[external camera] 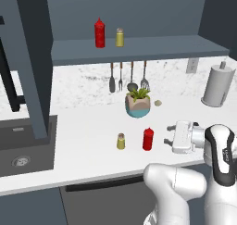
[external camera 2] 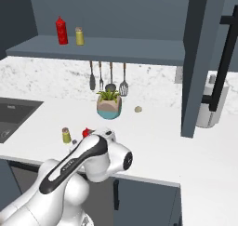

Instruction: Put the shaker and condiment bottle from the counter next to their counterparts in the cabinet.

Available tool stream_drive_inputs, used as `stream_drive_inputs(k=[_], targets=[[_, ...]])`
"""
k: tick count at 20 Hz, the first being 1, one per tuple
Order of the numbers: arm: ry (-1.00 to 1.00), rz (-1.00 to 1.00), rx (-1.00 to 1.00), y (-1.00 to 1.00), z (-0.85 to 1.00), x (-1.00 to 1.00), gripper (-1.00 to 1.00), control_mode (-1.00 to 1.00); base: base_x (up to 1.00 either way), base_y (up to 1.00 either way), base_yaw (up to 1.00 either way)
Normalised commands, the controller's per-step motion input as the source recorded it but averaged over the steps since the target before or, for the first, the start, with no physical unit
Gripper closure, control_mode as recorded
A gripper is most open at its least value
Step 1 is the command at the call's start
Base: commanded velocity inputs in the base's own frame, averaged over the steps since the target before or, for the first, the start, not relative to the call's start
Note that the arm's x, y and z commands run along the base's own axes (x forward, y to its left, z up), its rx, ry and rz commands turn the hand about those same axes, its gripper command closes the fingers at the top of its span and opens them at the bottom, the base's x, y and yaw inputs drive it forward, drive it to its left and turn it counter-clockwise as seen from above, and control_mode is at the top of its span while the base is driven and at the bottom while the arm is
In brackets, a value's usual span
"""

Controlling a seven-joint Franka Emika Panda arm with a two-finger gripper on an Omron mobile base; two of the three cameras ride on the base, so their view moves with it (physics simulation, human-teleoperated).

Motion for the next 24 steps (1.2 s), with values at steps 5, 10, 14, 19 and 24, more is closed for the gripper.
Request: stream_drive_inputs(k=[5,10,14,19,24], targets=[[0.0,0.01,0.0,0.0,-0.09,0.28,-1.0,-1.0,0.0,0.0,0.0],[0.0,0.02,-0.01,0.08,-0.21,0.12,-1.0,-1.0,0.0,0.0,0.0],[0.0,0.04,-0.02,0.13,-0.28,0.0,-1.0,-1.0,0.0,0.0,0.0],[0.0,0.03,-0.03,0.1,-0.29,0.02,-1.0,-1.0,0.0,0.0,0.0],[0.0,0.02,0.0,0.01,-0.17,0.02,-1.0,-1.0,0.0,0.0,0.0]])
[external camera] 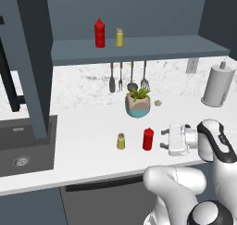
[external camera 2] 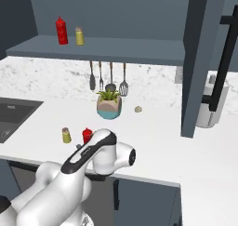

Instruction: Put the shaker and condiment bottle from the counter next to their counterparts in the cabinet.

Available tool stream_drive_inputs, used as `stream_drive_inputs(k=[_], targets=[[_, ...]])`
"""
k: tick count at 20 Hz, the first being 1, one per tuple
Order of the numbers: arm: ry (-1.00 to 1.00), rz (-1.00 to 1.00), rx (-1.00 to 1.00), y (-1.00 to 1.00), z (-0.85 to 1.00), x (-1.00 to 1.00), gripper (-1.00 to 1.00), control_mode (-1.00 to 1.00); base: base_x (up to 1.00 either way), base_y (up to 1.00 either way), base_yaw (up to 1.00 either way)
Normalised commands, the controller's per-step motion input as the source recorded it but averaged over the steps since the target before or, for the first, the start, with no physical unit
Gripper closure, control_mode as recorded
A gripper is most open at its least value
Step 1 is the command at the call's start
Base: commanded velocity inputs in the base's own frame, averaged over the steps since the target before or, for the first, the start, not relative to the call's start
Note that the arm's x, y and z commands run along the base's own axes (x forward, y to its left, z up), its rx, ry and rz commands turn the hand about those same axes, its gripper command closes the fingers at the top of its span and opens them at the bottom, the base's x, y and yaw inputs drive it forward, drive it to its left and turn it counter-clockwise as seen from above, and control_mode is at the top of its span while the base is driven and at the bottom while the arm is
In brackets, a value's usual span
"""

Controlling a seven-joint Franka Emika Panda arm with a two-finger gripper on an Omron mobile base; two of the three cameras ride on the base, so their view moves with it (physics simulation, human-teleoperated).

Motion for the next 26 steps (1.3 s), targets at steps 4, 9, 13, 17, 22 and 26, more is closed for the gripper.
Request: stream_drive_inputs(k=[4,9,13,17,22,26], targets=[[0.0,0.0,0.0,0.0,-0.15,0.2,-1.0,-1.0,0.0,0.0,0.0],[0.0,0.0,0.0,0.0,-0.16,0.26,-1.0,-1.0,0.0,0.0,0.0],[0.0,0.0,0.0,0.0,-0.16,0.2,-1.0,-1.0,0.0,0.0,0.0],[0.0,0.0,0.01,0.0,-0.16,0.14,-1.0,-1.0,0.0,0.0,0.0],[0.0,0.0,0.05,-0.08,-0.15,0.1,-1.0,-1.0,0.0,0.0,0.0],[0.0,0.0,0.07,-0.1,-0.12,0.16,-1.0,-1.0,0.0,0.0,0.0]])
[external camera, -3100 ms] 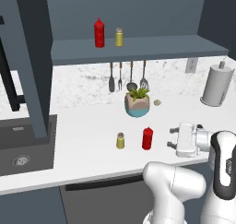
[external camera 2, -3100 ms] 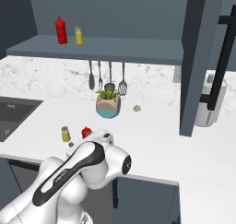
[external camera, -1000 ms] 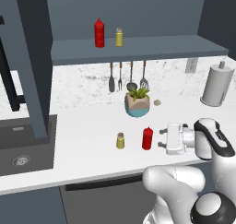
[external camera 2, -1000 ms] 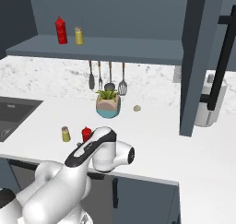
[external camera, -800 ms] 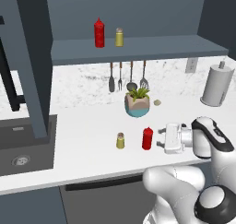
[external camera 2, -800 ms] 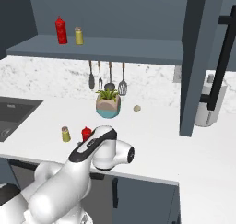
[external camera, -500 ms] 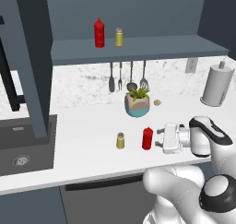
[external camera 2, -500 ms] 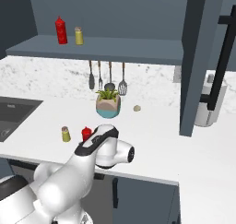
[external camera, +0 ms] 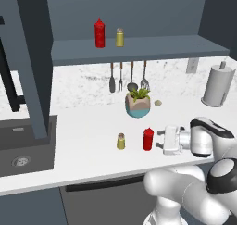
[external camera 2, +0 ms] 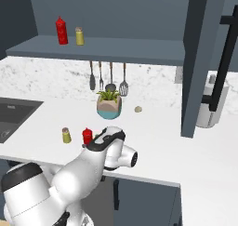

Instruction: Put the shaker and condiment bottle from the counter next to their counterparts in the cabinet.

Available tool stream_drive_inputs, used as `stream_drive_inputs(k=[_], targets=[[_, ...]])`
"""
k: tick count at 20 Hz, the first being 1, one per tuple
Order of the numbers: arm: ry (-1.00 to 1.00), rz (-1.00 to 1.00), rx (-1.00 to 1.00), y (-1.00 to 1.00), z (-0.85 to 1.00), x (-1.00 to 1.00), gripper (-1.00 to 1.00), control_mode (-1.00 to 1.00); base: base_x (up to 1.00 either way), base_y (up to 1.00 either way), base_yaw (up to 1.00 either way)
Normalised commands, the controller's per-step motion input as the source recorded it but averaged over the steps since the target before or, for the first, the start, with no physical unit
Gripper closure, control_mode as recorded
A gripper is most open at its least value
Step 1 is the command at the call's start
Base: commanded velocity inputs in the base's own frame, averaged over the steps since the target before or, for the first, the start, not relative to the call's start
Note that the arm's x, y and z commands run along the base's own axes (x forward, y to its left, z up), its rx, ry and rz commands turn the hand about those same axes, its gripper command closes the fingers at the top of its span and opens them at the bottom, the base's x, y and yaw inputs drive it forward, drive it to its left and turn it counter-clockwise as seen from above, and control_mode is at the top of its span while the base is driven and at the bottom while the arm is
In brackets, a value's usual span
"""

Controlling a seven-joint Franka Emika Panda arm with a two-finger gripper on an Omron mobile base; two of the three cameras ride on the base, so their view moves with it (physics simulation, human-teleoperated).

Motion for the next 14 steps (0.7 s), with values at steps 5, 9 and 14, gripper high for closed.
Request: stream_drive_inputs(k=[5,9,14], targets=[[0.0,0.0,0.04,0.0,-0.09,0.08,-1.0,-1.0,0.0,0.0,0.0],[0.0,0.0,0.0,0.0,-0.09,0.07,-1.0,-1.0,0.0,0.0,0.0],[0.0,0.0,0.0,0.0,-0.08,0.13,-1.0,-1.0,0.0,0.0,0.0]])
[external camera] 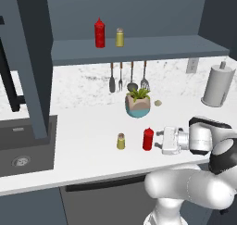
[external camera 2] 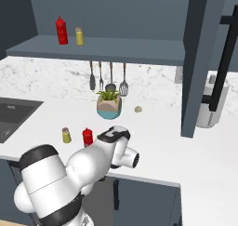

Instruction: Put the shaker and condiment bottle from the counter next to their counterparts in the cabinet.

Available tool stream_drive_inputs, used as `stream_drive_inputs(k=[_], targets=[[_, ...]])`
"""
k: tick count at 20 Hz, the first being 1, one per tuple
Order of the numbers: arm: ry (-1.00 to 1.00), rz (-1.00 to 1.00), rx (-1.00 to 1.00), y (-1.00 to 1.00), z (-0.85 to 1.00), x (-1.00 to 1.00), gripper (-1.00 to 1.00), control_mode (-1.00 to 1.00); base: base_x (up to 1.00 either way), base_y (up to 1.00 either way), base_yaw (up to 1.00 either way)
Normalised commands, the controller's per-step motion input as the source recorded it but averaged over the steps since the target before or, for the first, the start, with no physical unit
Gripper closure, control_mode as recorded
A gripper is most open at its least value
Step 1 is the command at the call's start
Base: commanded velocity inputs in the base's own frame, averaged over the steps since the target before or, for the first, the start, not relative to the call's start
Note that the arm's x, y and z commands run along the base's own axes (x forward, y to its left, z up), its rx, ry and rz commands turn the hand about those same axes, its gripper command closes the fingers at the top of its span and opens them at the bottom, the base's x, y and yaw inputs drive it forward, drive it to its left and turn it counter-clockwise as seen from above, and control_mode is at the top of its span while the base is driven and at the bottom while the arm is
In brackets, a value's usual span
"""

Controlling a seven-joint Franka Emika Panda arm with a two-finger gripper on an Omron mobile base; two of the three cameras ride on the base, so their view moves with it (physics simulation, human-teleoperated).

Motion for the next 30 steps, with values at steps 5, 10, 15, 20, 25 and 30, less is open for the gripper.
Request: stream_drive_inputs(k=[5,10,15,20,25,30], targets=[[0.0,0.0,0.0,0.02,-0.08,0.04,-1.0,-1.0,0.0,0.0,0.0],[0.0,0.0,0.0,0.02,-0.07,0.06,-1.0,-1.0,0.0,0.0,0.0],[0.01,0.0,0.0,0.1,-0.03,0.15,-1.0,-1.0,0.0,0.0,0.0],[0.03,0.0,0.0,0.13,0.0,0.18,-1.0,-1.0,0.0,0.0,0.0],[0.01,0.0,0.0,0.18,-0.08,0.12,-1.0,-1.0,0.0,0.0,0.0],[0.03,0.0,-0.03,0.35,-0.15,0.23,1.0,-1.0,0.0,0.0,0.0]])
